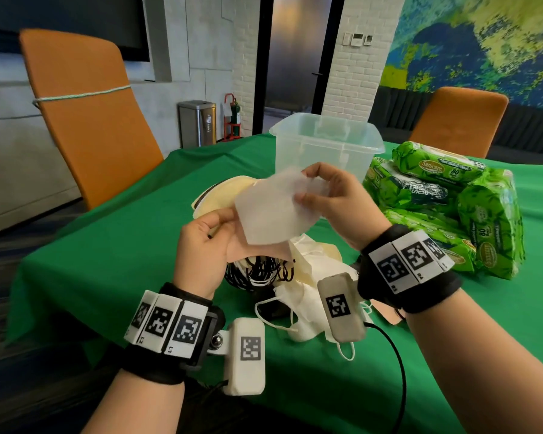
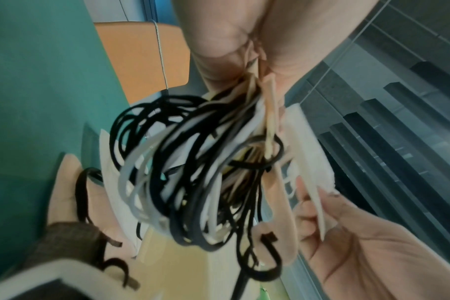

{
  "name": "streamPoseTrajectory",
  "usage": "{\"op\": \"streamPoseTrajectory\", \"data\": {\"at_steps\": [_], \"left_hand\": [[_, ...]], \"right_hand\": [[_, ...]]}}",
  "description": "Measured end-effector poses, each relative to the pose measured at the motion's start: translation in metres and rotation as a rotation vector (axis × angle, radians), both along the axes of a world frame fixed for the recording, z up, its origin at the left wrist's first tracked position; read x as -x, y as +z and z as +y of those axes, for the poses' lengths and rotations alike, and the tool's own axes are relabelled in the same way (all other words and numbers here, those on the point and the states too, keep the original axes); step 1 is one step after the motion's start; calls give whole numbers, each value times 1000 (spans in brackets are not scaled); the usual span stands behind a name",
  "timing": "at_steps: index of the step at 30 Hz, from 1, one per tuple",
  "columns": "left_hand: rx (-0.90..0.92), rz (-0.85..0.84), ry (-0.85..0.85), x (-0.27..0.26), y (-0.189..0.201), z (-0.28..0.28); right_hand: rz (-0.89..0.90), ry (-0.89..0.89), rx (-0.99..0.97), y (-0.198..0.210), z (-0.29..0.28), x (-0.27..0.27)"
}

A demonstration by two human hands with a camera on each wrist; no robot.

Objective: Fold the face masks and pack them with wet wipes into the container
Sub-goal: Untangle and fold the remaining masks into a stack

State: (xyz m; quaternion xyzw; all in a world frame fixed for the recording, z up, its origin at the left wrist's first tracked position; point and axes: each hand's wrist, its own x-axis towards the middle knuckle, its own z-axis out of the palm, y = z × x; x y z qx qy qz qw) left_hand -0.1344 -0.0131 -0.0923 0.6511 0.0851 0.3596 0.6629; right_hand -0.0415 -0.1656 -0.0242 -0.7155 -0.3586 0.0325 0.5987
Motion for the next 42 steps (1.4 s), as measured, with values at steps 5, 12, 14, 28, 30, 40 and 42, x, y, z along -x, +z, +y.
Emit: {"op": "streamPoseTrajectory", "data": {"at_steps": [5,12,14,28,30,40,42], "left_hand": [[115,-18,-97,-1,0,-1],[36,-18,-84,-1,-3,1],[33,-22,-79,0,-2,1],[-20,6,-14,2,0,1],[15,-4,-45,0,1,-1],[47,37,-79,2,0,-3],[65,43,-78,2,1,-3]], "right_hand": [[69,-1,151,-7,-5,1],[105,131,-98,1,-8,5],[147,196,-110,4,-10,4],[-533,-696,-107,12,-9,-1],[-677,-687,-49,4,0,11],[-881,-873,246,-5,20,12],[-920,-801,230,-5,22,13]]}}
